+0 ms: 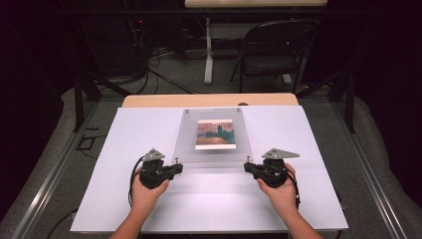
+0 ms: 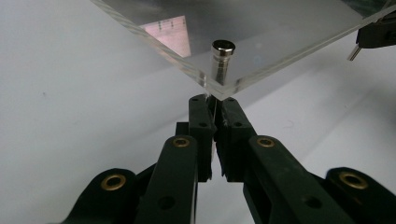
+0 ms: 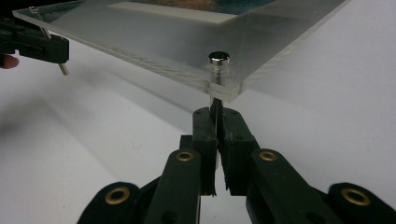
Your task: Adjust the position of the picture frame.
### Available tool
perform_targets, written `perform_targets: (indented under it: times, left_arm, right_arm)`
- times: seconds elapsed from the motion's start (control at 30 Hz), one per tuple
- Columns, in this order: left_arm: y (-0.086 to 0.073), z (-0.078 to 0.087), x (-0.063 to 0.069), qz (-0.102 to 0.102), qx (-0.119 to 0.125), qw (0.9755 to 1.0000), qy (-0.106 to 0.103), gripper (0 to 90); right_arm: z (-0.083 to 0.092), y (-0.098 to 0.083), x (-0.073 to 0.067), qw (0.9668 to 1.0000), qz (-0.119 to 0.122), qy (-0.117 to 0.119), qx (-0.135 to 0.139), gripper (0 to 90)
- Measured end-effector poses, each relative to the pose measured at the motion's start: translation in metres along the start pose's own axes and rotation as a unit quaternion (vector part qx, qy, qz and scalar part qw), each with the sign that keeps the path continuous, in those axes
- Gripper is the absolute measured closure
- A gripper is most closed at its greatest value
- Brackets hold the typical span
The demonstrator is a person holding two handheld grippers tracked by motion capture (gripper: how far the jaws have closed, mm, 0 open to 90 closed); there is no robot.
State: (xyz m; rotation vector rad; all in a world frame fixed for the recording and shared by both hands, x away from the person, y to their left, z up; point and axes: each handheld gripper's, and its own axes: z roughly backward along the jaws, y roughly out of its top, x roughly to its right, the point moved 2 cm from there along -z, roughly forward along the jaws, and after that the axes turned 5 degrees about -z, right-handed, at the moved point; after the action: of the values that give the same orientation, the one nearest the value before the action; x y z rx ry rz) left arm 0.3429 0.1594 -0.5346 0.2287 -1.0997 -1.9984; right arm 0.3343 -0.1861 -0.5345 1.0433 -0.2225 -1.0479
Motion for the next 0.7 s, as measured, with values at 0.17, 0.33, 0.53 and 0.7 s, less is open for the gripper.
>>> perform_targets:
  times: [0.17,0.33,0.53,0.7]
  left_arm:
    - [0.006,-0.008,-0.005,0.002,-0.002,1.0000,0.003,85.5]
    - [0.001,-0.014,-0.007,0.001,-0.004,0.9999,0.010,85.4]
    - [-0.009,-0.023,-0.013,0.001,-0.017,0.9996,0.024,85.1]
    - [-0.009,-0.027,-0.014,-0.002,-0.018,0.9996,0.022,85.1]
  right_arm:
    - [-0.007,0.005,0.007,0.9999,-0.012,-0.003,0.007,85.5]
    - [-0.012,0.001,0.011,0.9998,-0.017,-0.005,0.012,85.4]
    - [-0.023,-0.010,0.010,0.9998,-0.006,-0.014,-0.009,85.4]
    - [-0.026,-0.012,0.011,0.9997,-0.002,-0.021,-0.009,85.4]
